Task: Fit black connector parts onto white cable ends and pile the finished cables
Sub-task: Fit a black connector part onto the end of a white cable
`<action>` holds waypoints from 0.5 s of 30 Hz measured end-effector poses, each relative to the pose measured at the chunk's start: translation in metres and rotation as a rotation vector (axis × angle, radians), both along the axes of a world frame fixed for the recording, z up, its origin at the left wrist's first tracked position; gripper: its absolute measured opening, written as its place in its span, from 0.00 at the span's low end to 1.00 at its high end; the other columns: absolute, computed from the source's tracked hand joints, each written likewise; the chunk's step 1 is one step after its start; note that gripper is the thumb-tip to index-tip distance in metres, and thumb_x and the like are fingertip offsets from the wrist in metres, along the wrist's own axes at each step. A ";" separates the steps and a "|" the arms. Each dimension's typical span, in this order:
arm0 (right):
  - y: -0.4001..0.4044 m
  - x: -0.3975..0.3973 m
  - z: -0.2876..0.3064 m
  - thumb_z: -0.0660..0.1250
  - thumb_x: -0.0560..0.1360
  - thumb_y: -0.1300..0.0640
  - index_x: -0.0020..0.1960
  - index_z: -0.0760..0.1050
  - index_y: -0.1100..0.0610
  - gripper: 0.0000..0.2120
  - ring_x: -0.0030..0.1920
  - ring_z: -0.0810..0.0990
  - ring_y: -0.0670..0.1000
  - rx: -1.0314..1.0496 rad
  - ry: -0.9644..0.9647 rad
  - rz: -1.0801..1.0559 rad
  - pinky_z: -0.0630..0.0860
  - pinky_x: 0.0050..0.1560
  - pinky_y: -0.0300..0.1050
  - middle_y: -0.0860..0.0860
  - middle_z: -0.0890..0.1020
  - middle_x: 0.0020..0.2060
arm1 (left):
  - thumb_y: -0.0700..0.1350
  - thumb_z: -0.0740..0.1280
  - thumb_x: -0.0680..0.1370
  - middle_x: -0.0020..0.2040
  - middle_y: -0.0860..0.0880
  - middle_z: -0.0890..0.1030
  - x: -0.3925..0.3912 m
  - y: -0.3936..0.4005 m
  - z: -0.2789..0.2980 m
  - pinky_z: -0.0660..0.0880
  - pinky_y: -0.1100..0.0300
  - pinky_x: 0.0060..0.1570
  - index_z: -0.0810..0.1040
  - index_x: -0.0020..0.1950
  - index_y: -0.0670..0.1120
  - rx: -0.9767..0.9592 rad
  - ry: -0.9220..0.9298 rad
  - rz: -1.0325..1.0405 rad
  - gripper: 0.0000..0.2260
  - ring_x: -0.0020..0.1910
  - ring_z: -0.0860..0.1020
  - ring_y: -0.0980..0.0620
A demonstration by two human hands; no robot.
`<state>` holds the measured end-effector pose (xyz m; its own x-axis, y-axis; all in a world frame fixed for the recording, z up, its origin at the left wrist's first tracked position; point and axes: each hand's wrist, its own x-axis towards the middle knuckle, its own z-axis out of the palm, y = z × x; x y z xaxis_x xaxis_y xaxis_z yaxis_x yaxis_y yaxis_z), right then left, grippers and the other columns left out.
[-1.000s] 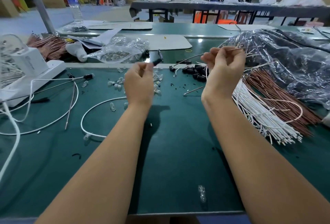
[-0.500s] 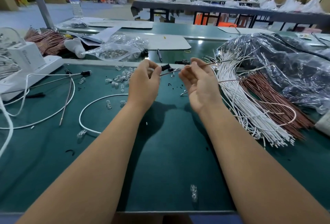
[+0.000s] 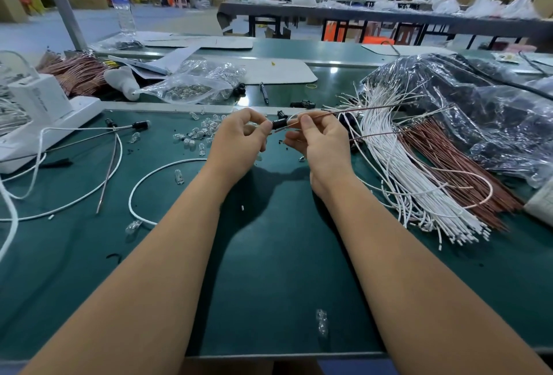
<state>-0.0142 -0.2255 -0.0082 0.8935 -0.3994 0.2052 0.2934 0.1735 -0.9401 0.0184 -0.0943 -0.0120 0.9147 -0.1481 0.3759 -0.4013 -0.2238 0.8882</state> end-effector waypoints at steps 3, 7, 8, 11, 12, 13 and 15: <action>-0.006 0.000 0.002 0.56 0.83 0.64 0.46 0.71 0.58 0.09 0.30 0.80 0.46 0.098 -0.032 -0.016 0.79 0.36 0.40 0.54 0.81 0.38 | 0.44 0.66 0.79 0.28 0.51 0.77 0.002 0.005 -0.001 0.70 0.68 0.30 0.76 0.42 0.49 -0.005 0.021 0.015 0.06 0.26 0.72 0.57; -0.013 0.000 0.003 0.57 0.83 0.64 0.47 0.71 0.59 0.07 0.30 0.80 0.48 0.175 -0.049 -0.046 0.80 0.36 0.41 0.54 0.82 0.36 | 0.43 0.68 0.78 0.31 0.52 0.79 0.006 0.011 -0.004 0.69 0.72 0.31 0.78 0.42 0.47 -0.001 0.020 0.052 0.05 0.25 0.72 0.63; -0.014 0.000 0.003 0.57 0.82 0.64 0.47 0.71 0.59 0.07 0.30 0.80 0.48 0.184 -0.052 -0.047 0.80 0.36 0.42 0.54 0.82 0.36 | 0.43 0.69 0.77 0.32 0.52 0.79 0.007 0.012 -0.005 0.70 0.73 0.32 0.79 0.42 0.48 0.008 0.012 0.059 0.04 0.26 0.73 0.64; -0.016 0.000 0.004 0.57 0.82 0.64 0.46 0.71 0.58 0.08 0.31 0.80 0.49 0.208 -0.060 -0.055 0.80 0.37 0.43 0.54 0.82 0.35 | 0.43 0.70 0.76 0.35 0.53 0.80 0.007 0.013 -0.006 0.70 0.75 0.35 0.81 0.41 0.50 0.026 -0.004 0.056 0.05 0.29 0.74 0.66; -0.017 0.000 0.004 0.57 0.82 0.64 0.46 0.71 0.59 0.08 0.31 0.80 0.49 0.215 -0.064 -0.062 0.80 0.37 0.43 0.55 0.82 0.35 | 0.44 0.70 0.76 0.35 0.53 0.80 0.008 0.013 -0.006 0.70 0.75 0.35 0.81 0.41 0.51 0.027 -0.006 0.050 0.05 0.30 0.74 0.66; -0.017 0.000 0.004 0.56 0.82 0.64 0.47 0.71 0.59 0.08 0.31 0.80 0.49 0.220 -0.067 -0.070 0.80 0.37 0.42 0.55 0.82 0.35 | 0.44 0.71 0.76 0.36 0.53 0.81 0.008 0.014 -0.005 0.70 0.76 0.35 0.81 0.41 0.51 0.026 -0.006 0.047 0.05 0.30 0.74 0.66; -0.018 0.000 0.004 0.56 0.82 0.64 0.47 0.71 0.59 0.07 0.30 0.80 0.49 0.213 -0.066 -0.086 0.80 0.36 0.42 0.55 0.81 0.36 | 0.44 0.71 0.76 0.36 0.53 0.81 0.007 0.014 -0.005 0.70 0.76 0.36 0.81 0.42 0.51 0.020 -0.004 0.041 0.04 0.31 0.75 0.66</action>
